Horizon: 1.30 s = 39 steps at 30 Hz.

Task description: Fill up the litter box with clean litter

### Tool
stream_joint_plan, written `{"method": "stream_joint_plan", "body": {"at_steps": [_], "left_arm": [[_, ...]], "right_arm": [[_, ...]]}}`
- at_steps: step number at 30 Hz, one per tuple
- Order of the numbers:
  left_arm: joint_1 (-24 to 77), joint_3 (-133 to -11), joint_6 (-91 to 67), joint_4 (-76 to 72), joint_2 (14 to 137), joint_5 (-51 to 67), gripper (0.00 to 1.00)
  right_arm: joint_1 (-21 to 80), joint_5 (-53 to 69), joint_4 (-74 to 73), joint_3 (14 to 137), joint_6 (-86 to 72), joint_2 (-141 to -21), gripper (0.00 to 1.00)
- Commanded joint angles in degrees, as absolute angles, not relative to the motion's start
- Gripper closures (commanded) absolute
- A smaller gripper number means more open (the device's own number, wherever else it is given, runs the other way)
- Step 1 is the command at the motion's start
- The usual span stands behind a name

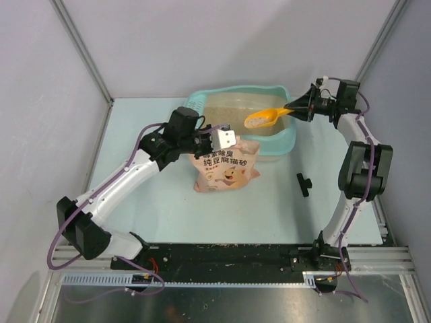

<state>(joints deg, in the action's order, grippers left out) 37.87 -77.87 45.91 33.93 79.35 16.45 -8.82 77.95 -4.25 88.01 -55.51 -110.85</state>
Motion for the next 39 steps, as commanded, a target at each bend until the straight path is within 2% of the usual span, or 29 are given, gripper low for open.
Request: {"method": "stream_joint_plan", "body": {"at_steps": [1, 8, 23, 39], "left_arm": [[37.97, -82.27, 45.35, 26.98, 79.01, 14.86, 1.00], [37.97, -82.09, 45.26, 26.98, 78.67, 13.62, 1.00], [37.97, -79.90, 44.03, 26.90, 77.26, 16.78, 1.00], [37.97, -76.29, 43.51, 26.98, 74.27, 19.07, 1.00]], "right_arm": [[-10.72, 79.54, 1.84, 97.79, -58.54, -115.39, 1.00], [-13.27, 76.56, -3.51, 107.04, -49.77, -123.31, 1.00], [-14.24, 59.86, -35.75, 115.40, -16.18, -118.66, 1.00], [-7.22, 51.51, -42.72, 113.73, -5.89, -111.88, 1.00]]}}
